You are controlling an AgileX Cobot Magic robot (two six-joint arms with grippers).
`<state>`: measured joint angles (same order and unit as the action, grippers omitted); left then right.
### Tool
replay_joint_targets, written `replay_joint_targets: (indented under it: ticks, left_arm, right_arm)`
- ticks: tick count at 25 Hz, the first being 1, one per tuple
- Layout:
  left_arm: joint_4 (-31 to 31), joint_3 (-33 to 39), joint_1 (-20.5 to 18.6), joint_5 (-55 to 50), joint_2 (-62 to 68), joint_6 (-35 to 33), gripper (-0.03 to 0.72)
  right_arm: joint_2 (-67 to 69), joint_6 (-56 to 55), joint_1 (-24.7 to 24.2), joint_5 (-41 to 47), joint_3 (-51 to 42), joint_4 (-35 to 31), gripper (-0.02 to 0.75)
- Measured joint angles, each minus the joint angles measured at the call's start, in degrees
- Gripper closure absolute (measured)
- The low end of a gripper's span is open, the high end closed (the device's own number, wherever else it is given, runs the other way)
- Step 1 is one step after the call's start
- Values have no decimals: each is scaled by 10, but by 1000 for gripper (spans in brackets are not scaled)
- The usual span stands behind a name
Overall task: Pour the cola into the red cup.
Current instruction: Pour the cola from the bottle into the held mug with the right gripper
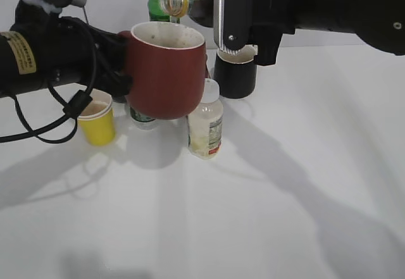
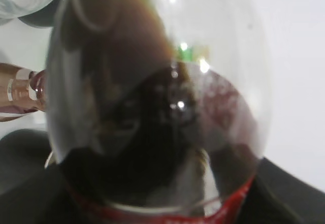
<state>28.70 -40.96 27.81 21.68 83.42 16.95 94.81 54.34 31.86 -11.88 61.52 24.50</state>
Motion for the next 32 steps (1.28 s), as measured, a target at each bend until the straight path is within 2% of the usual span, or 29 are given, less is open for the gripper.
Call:
replay_joint_targets:
  ticks: [32]
  left_arm:
    - [-2, 0, 0, 0, 0, 0, 645]
  right_arm:
    - [0, 113, 1, -38, 0, -1, 279]
